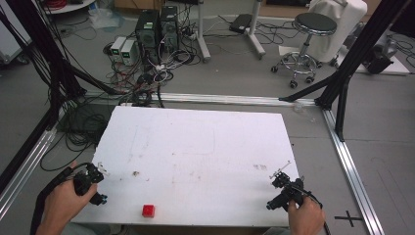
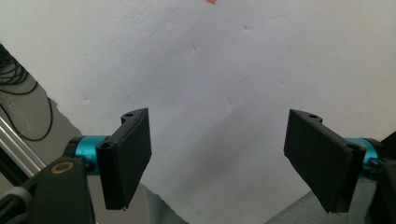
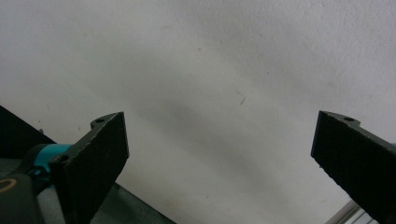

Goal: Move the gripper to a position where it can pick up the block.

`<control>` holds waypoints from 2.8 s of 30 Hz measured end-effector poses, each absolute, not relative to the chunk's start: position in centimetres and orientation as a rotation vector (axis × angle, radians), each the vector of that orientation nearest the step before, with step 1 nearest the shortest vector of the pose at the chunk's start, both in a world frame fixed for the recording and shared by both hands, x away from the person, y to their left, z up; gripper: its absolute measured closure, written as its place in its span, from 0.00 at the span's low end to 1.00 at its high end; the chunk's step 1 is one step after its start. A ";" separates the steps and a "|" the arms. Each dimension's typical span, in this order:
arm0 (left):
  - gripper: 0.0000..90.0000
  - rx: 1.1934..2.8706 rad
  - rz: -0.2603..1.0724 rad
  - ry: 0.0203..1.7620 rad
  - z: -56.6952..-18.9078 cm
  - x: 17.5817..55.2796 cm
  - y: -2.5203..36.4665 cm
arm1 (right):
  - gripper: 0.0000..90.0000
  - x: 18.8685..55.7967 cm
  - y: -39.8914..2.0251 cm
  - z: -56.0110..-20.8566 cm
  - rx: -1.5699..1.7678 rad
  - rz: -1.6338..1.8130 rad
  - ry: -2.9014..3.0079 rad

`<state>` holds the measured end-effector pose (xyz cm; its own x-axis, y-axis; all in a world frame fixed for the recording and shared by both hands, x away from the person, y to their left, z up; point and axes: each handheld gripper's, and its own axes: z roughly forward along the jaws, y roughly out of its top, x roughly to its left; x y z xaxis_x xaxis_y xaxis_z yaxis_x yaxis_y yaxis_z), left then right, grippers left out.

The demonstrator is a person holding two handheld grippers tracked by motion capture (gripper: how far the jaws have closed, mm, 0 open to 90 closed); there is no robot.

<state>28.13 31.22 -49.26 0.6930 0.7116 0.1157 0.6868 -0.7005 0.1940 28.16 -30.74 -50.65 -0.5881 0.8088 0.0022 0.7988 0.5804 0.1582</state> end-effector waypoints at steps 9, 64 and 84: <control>0.26 2.769 0.273 1.141 -49.3 28.1 31.2 | 0.04 28.2 -30.7 -50.7 1.391 0.219 2.735; 0.26 2.916 0.282 0.232 -47.9 28.0 30.3 | 0.04 28.0 -30.5 -50.5 1.383 0.255 2.743; 0.25 2.978 0.245 0.063 -47.2 26.8 25.4 | 0.04 28.1 -30.5 -50.5 1.388 0.267 2.743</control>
<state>26.80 25.40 -47.16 0.9857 0.0541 0.1594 0.0291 -0.9874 0.1555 28.05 -30.48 -50.53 -0.5940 0.8040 0.0280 0.7943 0.5806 0.1786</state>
